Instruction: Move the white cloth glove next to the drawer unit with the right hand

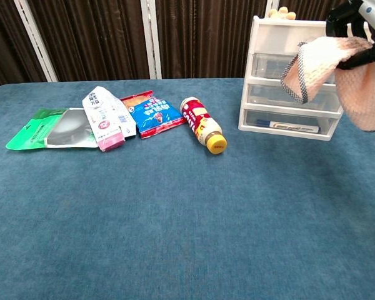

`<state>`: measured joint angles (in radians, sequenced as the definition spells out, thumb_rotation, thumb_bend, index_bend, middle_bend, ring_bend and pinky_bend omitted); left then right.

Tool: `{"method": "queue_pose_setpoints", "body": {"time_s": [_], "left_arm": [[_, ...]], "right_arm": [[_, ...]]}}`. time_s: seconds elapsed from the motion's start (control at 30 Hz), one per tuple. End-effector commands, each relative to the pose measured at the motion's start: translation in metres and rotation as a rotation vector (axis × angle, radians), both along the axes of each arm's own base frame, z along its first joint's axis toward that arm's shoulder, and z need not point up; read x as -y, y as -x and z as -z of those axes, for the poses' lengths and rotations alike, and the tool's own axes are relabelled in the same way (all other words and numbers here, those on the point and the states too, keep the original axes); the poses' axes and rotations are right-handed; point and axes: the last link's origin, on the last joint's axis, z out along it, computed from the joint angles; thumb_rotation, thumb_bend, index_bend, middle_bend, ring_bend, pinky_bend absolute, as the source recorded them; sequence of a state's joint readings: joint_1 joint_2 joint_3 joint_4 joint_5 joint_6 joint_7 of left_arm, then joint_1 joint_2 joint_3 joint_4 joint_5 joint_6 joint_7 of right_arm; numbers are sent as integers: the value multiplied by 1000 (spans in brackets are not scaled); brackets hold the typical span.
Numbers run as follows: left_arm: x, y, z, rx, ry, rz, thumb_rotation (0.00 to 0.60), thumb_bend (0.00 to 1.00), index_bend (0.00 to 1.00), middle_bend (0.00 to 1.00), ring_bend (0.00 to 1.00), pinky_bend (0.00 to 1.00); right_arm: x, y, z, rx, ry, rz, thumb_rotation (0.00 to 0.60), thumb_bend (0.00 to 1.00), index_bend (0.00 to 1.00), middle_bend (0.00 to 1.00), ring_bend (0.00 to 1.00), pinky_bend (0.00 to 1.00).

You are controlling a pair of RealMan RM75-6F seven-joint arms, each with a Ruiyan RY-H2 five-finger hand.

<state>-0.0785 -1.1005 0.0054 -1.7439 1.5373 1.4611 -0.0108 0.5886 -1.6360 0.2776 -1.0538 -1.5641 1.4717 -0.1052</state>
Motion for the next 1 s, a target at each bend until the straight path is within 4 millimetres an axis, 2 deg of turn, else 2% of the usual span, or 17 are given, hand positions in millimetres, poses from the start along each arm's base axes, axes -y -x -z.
{"method": "queue_pose_setpoints", "body": {"time_s": [0.03,1.0], "left_arm": [[0,0,0,0,-2,2,600,0,0,0,0,0],[-2,0,-1,0,-10,2,600,0,0,0,0,0]], "right_arm": [[1,0,0,2,0,5,600,392,684,750,736,865],[2,11,11,-15,-16,30,600,395,688,753,737,865]]}}
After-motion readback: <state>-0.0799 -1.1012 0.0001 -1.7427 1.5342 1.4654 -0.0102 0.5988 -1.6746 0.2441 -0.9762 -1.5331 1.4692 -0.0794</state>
